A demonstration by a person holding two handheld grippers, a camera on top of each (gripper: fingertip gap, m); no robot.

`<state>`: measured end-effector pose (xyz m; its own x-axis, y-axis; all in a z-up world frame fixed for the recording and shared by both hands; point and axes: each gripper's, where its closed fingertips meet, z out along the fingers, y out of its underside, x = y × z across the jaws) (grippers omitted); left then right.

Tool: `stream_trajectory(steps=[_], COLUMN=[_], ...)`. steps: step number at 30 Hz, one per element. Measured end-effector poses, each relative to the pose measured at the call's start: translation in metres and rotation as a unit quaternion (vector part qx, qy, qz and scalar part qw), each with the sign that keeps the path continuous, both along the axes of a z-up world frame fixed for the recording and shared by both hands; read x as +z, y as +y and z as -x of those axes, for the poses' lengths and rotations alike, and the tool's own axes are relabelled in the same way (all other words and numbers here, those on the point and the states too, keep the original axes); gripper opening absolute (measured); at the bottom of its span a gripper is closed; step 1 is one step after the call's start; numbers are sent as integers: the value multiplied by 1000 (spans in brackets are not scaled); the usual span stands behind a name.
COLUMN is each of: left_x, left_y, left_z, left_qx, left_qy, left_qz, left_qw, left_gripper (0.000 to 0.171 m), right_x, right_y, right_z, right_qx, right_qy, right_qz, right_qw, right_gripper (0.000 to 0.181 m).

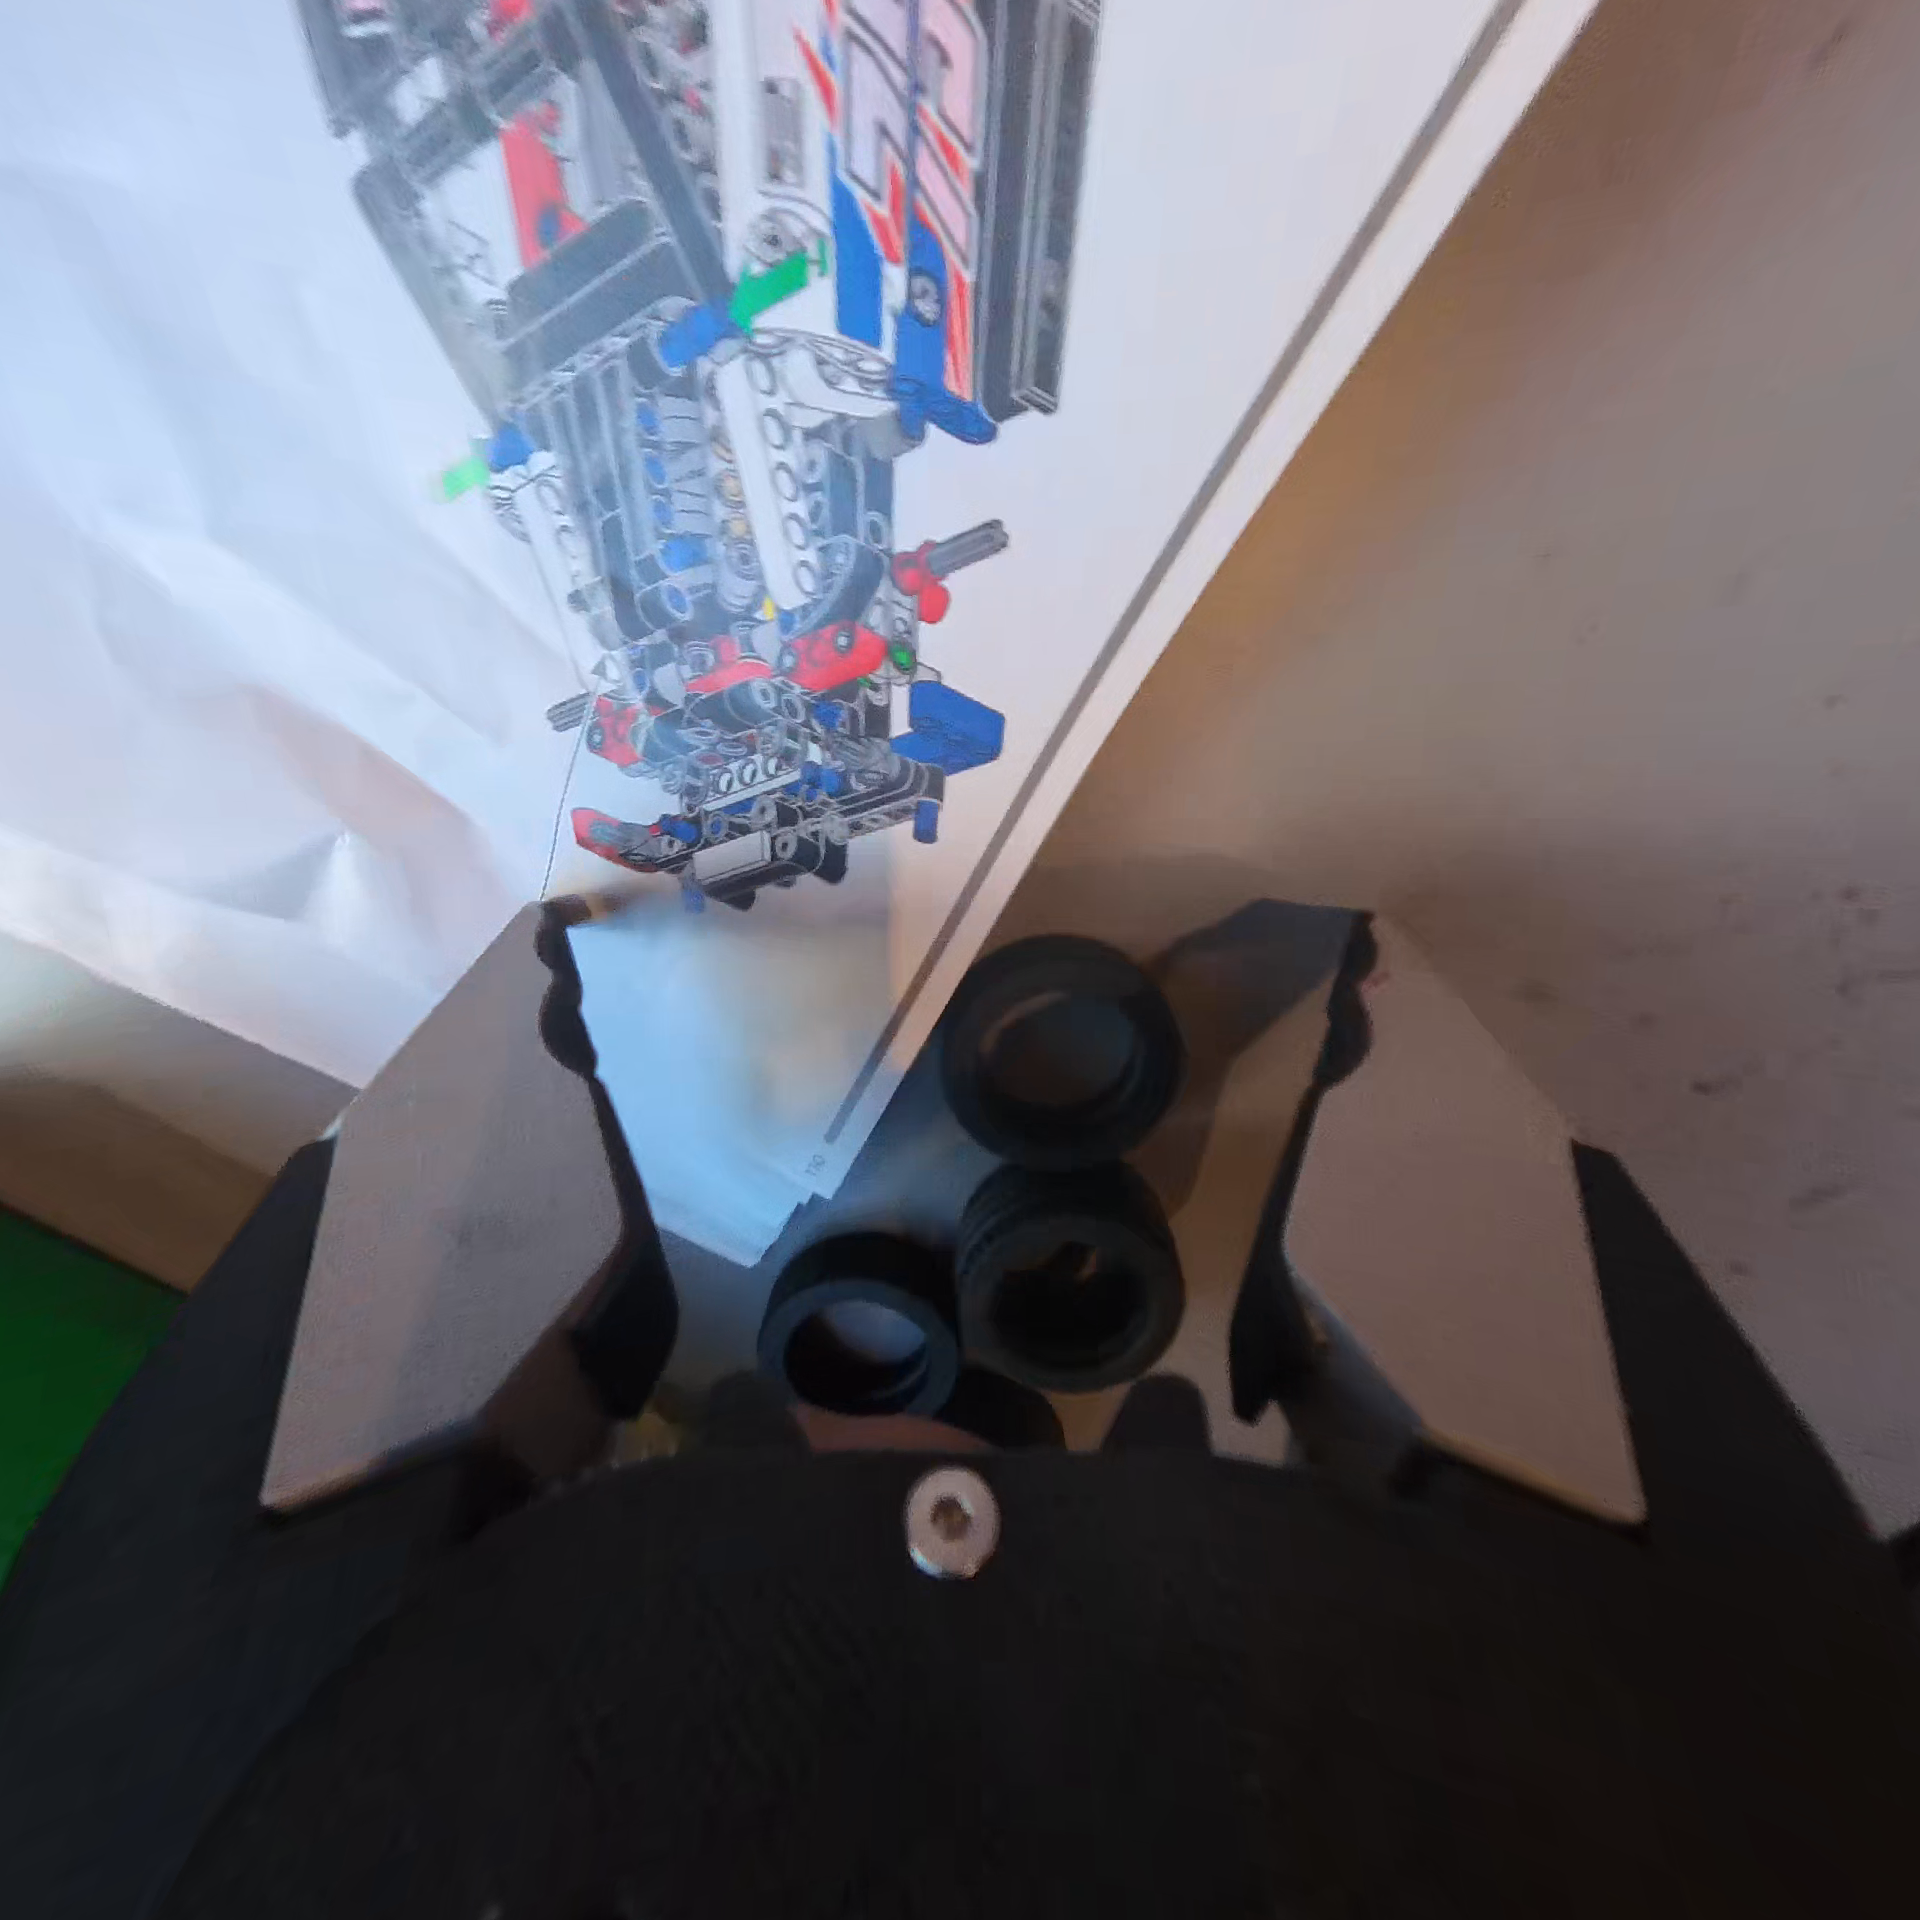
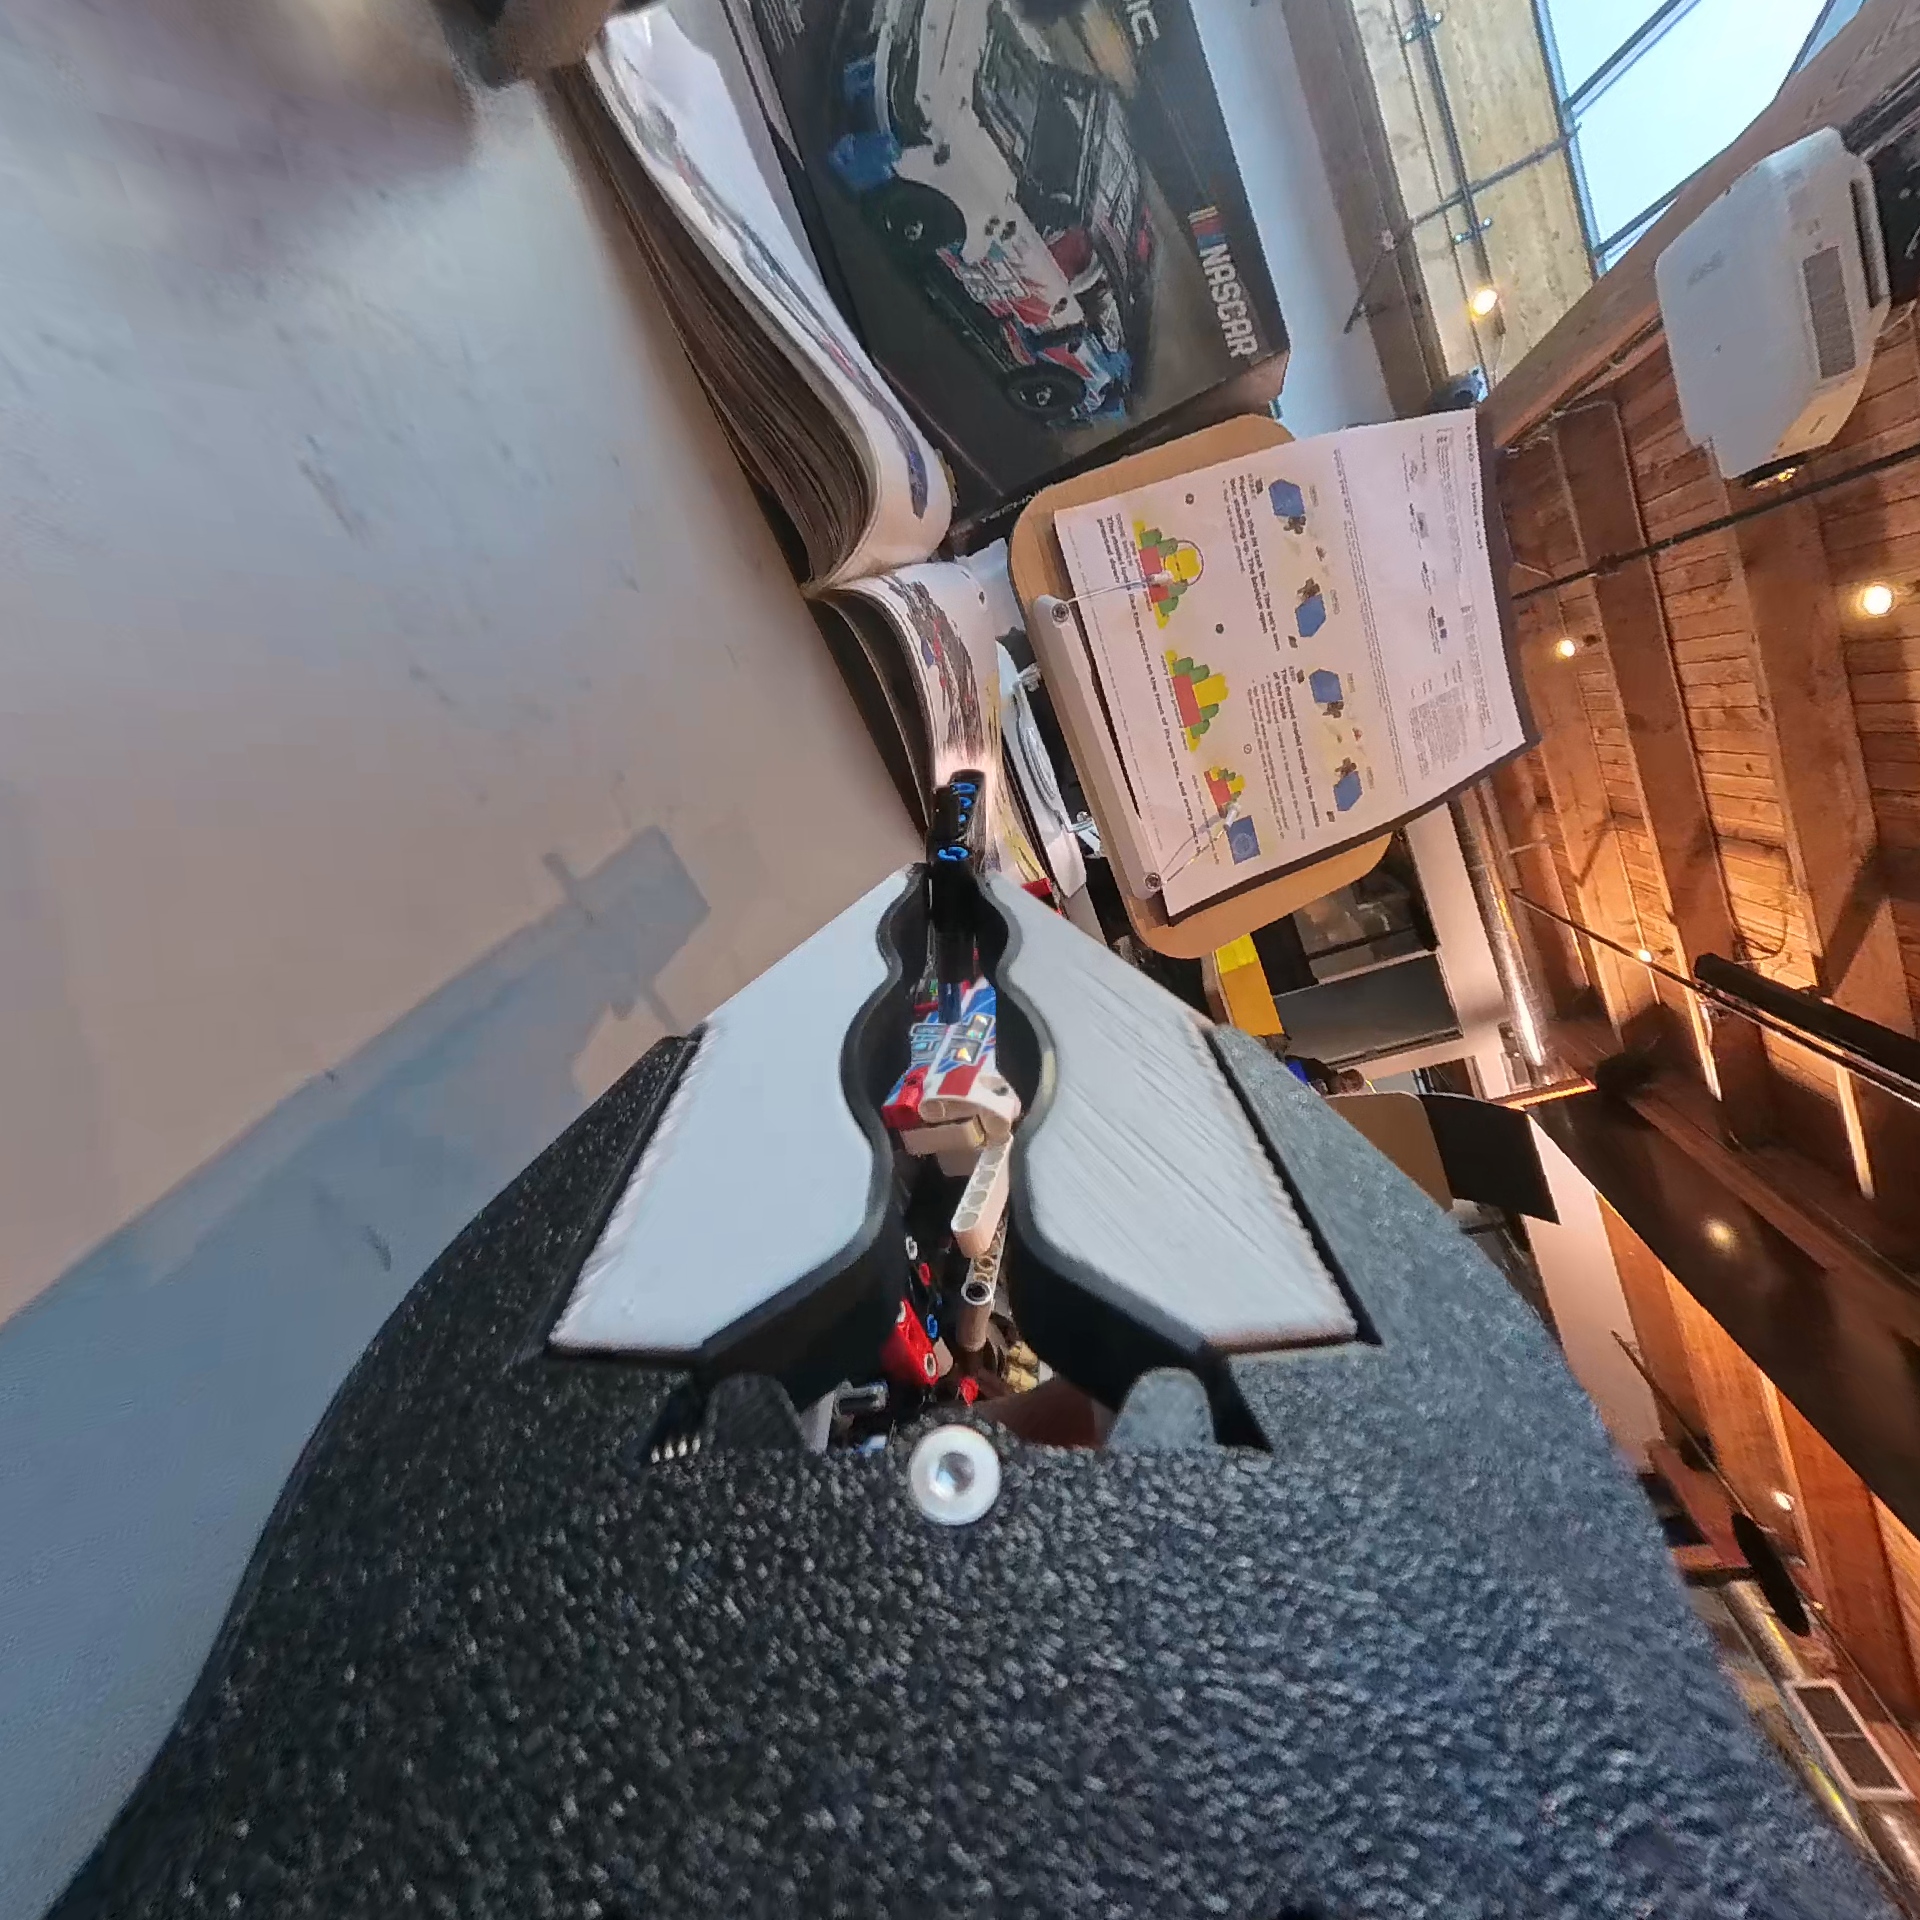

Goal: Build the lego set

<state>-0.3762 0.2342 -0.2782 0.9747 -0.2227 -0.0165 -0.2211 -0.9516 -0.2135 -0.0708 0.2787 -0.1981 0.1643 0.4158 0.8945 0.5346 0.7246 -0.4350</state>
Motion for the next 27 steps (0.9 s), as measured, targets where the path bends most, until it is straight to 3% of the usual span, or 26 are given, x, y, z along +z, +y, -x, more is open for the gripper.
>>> stream_trajectory(steps=[3,11,14,18,23,27], left_x=[6,35,35,41,49,57], left_y=[12,56,59,67,87,99], left_z=[-23,-66,-67,-74,-77,-77], left_qx=[-16,-9,1,23,46,71], left_qy=[-41,-154,-156,-161,-136,-125], left_qz=[7,-38,-54,-96,-186,-277], left_qw=[999,987,986,982,972,950], left_gripper=[144,48,48,78,61,54], right_x=[1,-1,-1,-2,-6,-10], right_y=[-4,-9,-7,-7,-12,-13], right_z=[1,-2,-4,-4,0,0], right_qx=[10,17,14,16,23,24], right_qy=[6,7,8,8,0,-6], right_qz=[12,36,45,55,59,65], right_qw=[1000,999,999,998,998,998], right_gripper=[8,8,8,8,8,8])
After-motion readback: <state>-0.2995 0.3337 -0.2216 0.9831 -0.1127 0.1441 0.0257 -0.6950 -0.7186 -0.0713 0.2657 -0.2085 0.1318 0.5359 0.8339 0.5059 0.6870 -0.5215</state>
